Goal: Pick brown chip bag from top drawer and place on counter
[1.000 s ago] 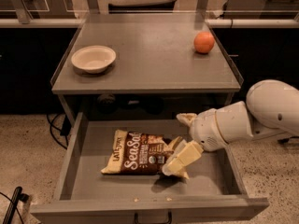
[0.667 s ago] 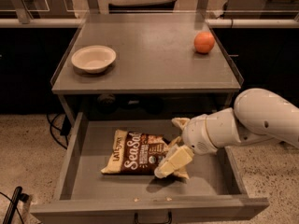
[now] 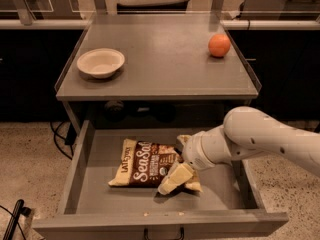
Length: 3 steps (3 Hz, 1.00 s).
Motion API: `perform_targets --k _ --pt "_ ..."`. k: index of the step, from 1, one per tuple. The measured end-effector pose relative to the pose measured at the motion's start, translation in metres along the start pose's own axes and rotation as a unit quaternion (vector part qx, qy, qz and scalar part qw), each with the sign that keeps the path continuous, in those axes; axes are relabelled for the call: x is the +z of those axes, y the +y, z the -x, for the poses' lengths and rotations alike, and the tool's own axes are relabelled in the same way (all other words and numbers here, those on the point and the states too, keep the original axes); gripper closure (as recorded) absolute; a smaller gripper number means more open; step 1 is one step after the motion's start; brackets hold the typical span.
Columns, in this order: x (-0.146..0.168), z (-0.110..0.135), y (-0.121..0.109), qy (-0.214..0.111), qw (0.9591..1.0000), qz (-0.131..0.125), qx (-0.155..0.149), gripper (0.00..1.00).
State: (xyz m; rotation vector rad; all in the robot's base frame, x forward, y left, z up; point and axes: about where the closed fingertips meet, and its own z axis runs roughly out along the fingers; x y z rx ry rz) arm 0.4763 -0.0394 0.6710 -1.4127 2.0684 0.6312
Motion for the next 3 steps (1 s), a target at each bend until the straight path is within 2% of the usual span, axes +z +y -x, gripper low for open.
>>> perform_targets --k 2,3 --pt "0.037 -0.006 -0.033 0.027 0.9985 -0.028 -0.039 0.00" --pt "0.037 -0.005 -0.034 0.027 0.9984 -0.029 -0.041 0.19"
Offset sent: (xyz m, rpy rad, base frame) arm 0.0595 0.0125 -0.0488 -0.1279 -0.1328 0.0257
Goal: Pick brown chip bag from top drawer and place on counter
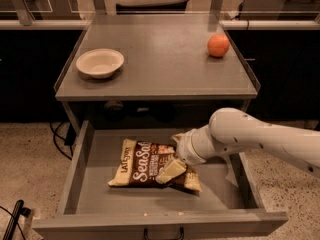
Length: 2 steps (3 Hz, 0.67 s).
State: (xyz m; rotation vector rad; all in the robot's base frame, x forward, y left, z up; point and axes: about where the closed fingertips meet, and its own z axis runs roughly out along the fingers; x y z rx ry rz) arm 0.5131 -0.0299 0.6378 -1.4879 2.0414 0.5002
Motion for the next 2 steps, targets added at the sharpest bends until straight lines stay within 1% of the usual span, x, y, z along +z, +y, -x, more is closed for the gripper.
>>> perform_targets --k 1,2 --pt "0.0000 0.0000 0.0000 0.000 1.0000 0.000 0.000 0.41" --pt "0.0000 0.0000 0.0000 0.000 1.0000 0.000 0.000 0.66"
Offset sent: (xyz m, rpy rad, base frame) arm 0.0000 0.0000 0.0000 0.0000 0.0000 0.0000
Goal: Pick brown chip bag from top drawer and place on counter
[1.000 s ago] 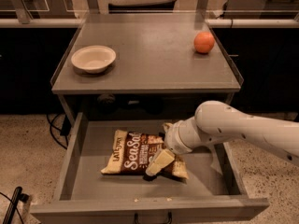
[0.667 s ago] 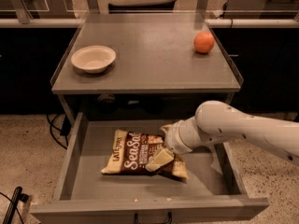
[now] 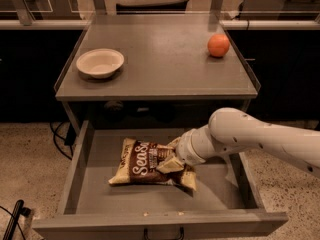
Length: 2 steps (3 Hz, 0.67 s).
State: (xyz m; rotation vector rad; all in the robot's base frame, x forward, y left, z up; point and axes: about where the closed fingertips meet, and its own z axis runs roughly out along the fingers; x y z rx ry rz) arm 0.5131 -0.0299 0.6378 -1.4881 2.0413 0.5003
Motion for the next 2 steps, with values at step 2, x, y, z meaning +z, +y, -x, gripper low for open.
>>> perform_targets --k 2 --pt "0.0002 -0.0001 0.0001 0.000 1.0000 0.000 0.000 1.00"
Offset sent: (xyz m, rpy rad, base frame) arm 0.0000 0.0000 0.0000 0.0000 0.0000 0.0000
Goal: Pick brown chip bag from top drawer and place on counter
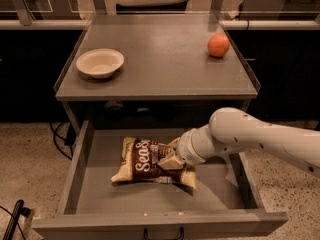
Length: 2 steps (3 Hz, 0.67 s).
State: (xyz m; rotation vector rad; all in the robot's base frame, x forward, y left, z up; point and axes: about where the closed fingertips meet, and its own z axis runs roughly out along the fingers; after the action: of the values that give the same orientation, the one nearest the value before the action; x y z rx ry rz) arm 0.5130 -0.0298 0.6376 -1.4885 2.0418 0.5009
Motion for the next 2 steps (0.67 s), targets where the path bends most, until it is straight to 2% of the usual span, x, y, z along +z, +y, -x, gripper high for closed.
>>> perform_targets --k 1,2 --pt "-0.0010 0.0014 0.0006 0.001 1.0000 0.003 0.001 1.00" --pt "-0.0015 0.0003 -0.0033 -0.001 0.9992 0.027 0.029 1.00"
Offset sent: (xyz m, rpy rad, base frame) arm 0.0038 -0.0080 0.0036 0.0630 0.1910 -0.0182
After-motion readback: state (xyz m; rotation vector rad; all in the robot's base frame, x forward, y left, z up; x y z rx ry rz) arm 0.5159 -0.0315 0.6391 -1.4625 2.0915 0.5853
